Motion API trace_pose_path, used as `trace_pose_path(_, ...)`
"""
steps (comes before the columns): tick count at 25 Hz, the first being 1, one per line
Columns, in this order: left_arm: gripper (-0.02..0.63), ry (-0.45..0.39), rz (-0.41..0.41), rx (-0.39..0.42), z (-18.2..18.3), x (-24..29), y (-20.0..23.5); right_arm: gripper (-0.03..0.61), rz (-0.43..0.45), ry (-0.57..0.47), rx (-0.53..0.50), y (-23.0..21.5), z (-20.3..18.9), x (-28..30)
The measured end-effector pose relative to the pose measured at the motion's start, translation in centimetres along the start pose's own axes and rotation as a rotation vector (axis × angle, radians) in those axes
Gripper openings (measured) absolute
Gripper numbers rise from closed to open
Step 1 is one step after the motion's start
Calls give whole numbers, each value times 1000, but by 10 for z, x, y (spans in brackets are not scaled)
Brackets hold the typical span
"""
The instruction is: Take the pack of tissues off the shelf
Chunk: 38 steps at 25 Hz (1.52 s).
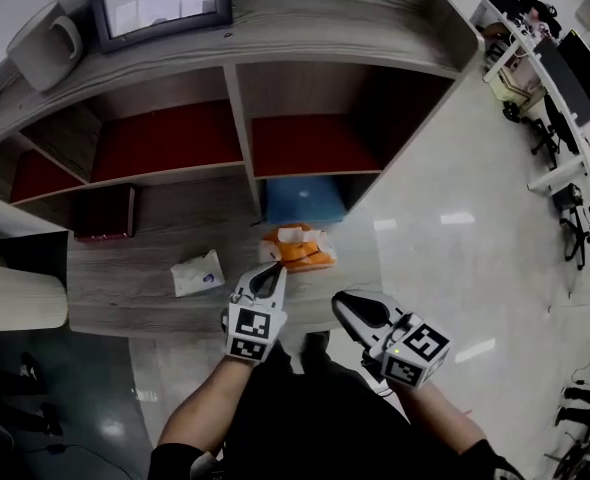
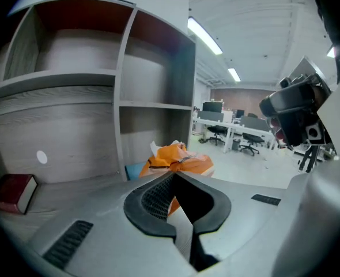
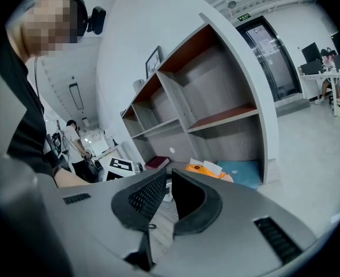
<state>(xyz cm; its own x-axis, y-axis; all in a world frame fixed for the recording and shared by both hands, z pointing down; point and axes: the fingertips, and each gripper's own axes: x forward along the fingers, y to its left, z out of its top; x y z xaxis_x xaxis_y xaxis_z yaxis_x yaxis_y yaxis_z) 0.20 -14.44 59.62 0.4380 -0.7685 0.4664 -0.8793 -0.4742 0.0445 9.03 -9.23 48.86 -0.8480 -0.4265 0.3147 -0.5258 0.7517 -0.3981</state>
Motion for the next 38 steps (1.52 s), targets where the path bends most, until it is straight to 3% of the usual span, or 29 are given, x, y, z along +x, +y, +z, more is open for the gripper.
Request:
trace_pose_path(13, 17, 145, -6, -72, -63, 21, 12, 33, 32, 45, 9, -8, -9, 9)
trace_pose_path(18, 18, 184, -30, -59, -71, 21, 5, 34, 48, 45, 1, -7, -6, 12)
trace_pose_path(28, 21, 191, -57, -77, -68, 13, -8, 34, 73, 48, -12, -2, -1, 14)
trace_pose_path(31, 85, 190, -60, -102, -67, 11, -9, 34, 78, 45, -8, -2, -1, 15)
trace_pose_path(38, 92, 87, -32, -161, -31, -9, -3, 34, 69, 25, -15, -7, 7, 12)
